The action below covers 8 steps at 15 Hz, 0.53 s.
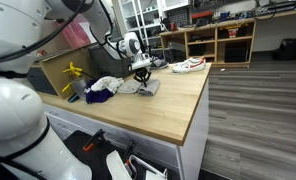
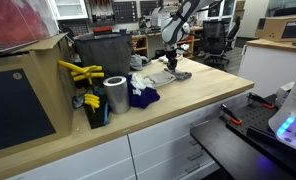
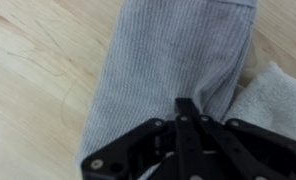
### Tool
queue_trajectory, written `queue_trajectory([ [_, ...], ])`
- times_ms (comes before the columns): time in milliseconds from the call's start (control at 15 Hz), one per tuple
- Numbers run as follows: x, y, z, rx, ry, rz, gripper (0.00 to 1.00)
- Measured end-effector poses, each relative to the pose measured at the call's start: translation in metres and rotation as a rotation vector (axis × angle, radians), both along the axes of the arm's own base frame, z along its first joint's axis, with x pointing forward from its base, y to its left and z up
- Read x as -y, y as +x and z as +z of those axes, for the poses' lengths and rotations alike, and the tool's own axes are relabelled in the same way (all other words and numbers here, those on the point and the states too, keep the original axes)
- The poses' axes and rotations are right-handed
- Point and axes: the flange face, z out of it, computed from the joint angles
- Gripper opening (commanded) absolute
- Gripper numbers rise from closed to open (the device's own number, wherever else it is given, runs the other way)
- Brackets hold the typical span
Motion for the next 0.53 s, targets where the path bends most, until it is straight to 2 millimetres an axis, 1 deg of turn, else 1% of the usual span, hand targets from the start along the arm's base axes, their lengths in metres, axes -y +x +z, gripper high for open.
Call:
queue_trajectory([
  [533,-0.0067,-0.0062,-0.0026,-0.034,-0.005,0.007,0.00],
])
